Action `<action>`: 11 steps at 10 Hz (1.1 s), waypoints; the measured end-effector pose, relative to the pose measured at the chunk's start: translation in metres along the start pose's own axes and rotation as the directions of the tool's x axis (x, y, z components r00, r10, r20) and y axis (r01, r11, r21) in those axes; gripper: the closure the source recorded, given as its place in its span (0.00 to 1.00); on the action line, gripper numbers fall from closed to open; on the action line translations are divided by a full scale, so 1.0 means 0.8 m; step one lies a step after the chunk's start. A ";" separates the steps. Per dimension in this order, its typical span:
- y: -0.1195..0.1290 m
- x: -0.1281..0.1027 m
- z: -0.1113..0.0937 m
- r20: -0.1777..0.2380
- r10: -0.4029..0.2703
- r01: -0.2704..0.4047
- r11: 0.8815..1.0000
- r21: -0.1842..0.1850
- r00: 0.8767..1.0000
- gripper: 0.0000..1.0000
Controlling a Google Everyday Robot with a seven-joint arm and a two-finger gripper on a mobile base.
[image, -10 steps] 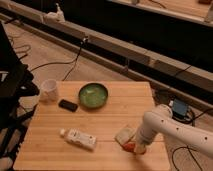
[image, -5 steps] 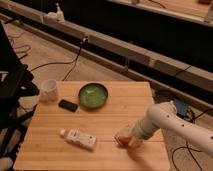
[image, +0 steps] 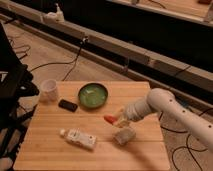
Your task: Place the pepper in the ceramic cup
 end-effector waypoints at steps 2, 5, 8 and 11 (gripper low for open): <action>-0.024 -0.072 0.029 0.078 -0.037 0.039 0.999 -0.026 0.996 0.99; -0.028 -0.102 0.044 0.103 -0.056 0.061 0.997 -0.052 0.993 0.99; -0.028 -0.102 0.044 0.103 -0.056 0.061 0.997 -0.051 0.993 0.99; -0.037 -0.120 0.052 0.090 -0.086 0.091 0.995 -0.049 0.992 0.99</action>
